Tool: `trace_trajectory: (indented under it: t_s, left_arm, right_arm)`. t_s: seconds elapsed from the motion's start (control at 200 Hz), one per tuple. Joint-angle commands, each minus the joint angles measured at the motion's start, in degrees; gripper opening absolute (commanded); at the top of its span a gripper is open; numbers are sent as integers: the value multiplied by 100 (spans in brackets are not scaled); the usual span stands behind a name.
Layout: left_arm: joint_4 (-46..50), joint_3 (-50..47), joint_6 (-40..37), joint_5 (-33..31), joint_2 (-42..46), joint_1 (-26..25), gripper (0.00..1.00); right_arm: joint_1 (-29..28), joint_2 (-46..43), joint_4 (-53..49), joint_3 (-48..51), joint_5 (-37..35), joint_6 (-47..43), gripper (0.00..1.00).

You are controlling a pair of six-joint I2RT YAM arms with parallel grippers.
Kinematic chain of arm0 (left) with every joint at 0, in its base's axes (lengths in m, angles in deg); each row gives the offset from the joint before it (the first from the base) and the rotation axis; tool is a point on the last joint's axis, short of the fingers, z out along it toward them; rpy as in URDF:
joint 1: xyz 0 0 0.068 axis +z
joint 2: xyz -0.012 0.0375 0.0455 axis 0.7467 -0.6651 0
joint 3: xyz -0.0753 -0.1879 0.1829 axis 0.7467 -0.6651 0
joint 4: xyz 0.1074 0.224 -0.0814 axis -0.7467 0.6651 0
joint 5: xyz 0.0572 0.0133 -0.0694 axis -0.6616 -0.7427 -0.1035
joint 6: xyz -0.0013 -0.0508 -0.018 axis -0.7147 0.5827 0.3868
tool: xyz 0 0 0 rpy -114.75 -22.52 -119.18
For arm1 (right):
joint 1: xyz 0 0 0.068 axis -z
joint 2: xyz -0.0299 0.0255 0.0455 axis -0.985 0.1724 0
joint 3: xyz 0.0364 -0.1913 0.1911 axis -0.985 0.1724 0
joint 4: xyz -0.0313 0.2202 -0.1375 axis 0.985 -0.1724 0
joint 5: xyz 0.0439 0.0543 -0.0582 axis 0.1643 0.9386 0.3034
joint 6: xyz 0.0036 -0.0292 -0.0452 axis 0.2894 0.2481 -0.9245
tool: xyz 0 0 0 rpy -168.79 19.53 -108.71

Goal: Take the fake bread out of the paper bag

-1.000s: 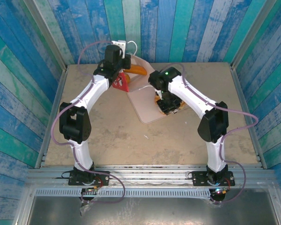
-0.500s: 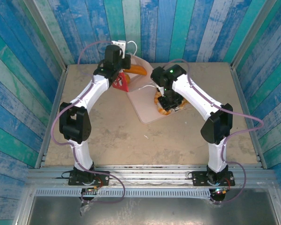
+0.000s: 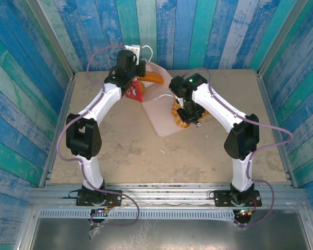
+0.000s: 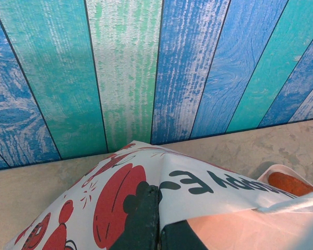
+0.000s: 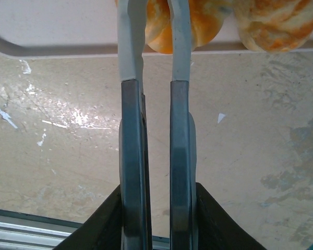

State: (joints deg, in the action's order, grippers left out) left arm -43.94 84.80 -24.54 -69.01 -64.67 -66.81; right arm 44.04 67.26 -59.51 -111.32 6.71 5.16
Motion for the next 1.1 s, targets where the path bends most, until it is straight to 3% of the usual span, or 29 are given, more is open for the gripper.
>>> trace_trajectory:
  t_s: [0.0,0.16,0.29,0.476,0.861,1.097]
  left_arm:
    - [328,53,31,-112,-142,-13,0]
    - [328,91,33,-76,-174,-13,0]
    - [346,76,14,-109,-162,-13,0]
    - [352,38,-28,-187,-134,-13,0]
    - [271,24,-99,-173,-110,-13,0]
    - [214,-153,-665,-153,47,-13,0]
  right_arm:
    - [27,-114,-247,76,-304,199,32]
    - [30,-108,-155,61,-210,256,33]
    - [18,-36,69,65,300,130,34]
    - [22,-60,-15,-98,264,107,34]
    - [388,-692,161,-269,438,303,35]
    - [629,-1191,228,-253,434,533,34]
